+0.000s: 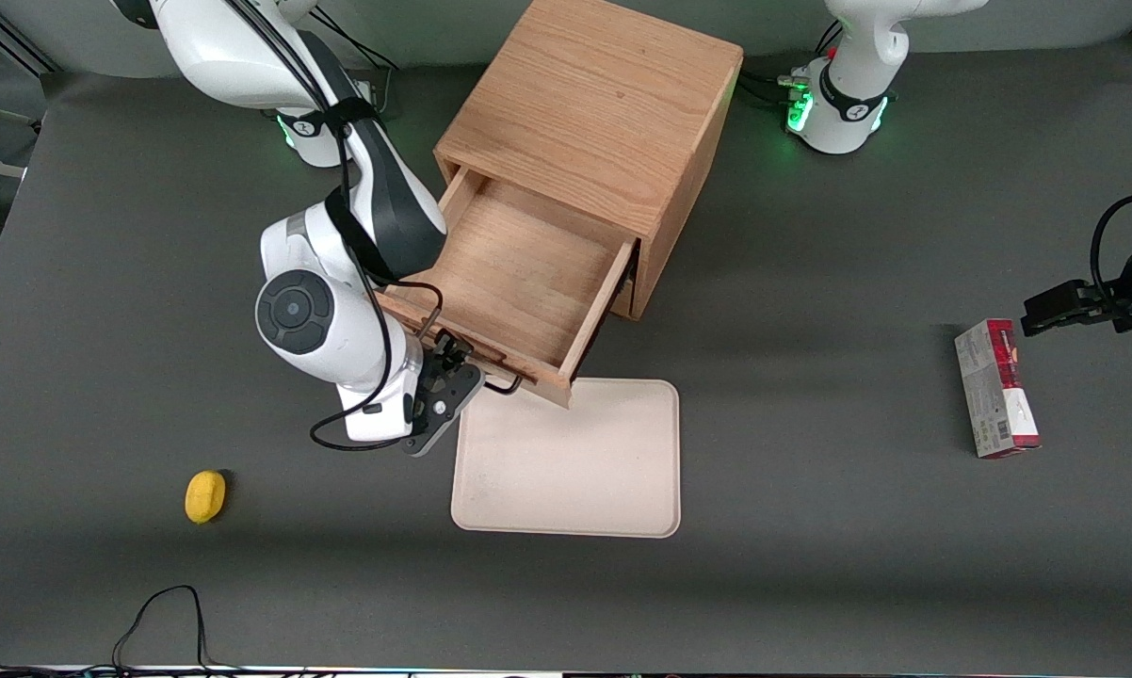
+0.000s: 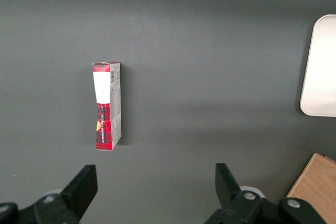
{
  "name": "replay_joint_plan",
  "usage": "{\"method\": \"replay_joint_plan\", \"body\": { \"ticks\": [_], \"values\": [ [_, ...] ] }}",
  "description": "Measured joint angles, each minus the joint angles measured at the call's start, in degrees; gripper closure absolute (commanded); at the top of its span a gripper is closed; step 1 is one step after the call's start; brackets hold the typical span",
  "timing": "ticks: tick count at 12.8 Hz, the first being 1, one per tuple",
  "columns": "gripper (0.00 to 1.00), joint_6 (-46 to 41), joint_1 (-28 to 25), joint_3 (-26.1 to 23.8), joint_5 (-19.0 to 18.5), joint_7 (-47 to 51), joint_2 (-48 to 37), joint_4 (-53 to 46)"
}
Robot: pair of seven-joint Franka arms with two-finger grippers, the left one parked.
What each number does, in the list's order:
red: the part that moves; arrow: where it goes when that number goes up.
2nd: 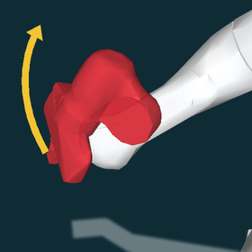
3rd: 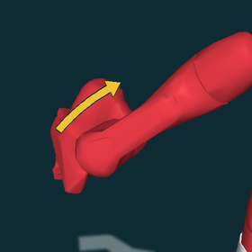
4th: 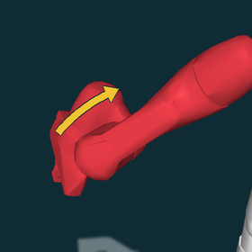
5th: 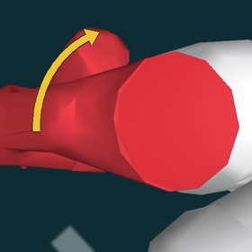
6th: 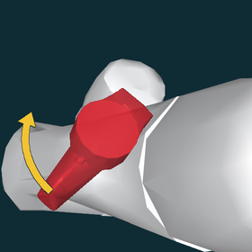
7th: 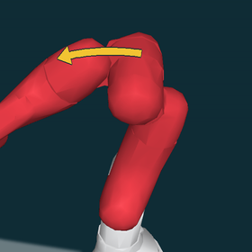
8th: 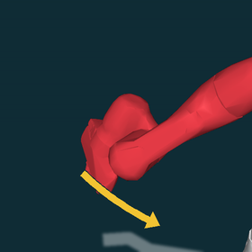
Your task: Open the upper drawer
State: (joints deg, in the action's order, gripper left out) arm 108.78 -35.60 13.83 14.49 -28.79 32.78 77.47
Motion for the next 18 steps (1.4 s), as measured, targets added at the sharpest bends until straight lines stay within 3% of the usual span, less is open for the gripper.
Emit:
{"method": "replay_joint_plan", "body": {
  "ticks": [9, 15, 18],
  "values": [
    [0.0, -1.8, 2.3, 0.0, 0.0, 0.0, 1.8, -3.8],
    [0.0, -14.0, 3.2, 3.6, -0.6, 0.0, 0.2, -13.5],
    [0.0, -18.6, 3.3, 6.8, -3.4, 1.0, -4.3, -14.1]
  ]
}}
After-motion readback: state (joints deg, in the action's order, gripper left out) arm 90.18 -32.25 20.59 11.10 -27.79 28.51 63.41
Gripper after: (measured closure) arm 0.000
